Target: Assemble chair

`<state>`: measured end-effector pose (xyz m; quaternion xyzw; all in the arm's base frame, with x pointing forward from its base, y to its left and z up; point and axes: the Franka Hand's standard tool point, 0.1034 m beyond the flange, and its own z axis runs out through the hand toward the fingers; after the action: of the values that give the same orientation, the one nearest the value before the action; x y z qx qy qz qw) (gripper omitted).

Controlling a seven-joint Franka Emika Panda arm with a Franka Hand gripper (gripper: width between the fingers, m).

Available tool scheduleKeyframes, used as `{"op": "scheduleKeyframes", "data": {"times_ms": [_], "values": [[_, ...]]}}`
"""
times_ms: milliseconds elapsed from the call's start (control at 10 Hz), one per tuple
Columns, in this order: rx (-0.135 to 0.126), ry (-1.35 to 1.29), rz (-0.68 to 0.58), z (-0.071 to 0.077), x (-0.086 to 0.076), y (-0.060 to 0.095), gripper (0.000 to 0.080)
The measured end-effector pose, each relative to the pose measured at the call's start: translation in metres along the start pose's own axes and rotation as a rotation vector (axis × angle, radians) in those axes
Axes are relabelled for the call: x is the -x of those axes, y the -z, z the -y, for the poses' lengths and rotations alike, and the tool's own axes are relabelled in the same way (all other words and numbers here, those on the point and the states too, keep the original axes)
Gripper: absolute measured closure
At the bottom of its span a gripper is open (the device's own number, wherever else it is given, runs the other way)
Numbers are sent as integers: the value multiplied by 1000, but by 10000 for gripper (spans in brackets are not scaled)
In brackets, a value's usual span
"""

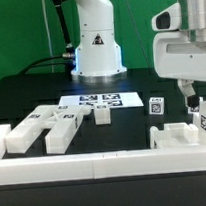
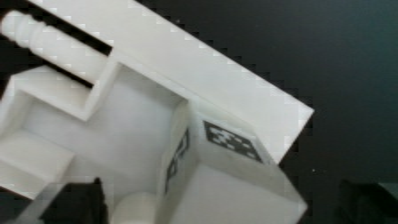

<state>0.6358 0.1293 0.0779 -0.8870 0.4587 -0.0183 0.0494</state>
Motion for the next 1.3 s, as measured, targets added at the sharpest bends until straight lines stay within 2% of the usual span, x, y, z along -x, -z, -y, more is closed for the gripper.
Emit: {"op": "scheduleKeyframes", "data": {"times_ms": [200, 500, 1200, 1300], "values": [[6, 177, -1, -1, 0, -1, 151], [53, 509, -21, -2, 5, -2, 151], [69, 1049, -10, -1, 2, 0, 151], [69, 1048, -10, -1, 2, 0, 267]]}}
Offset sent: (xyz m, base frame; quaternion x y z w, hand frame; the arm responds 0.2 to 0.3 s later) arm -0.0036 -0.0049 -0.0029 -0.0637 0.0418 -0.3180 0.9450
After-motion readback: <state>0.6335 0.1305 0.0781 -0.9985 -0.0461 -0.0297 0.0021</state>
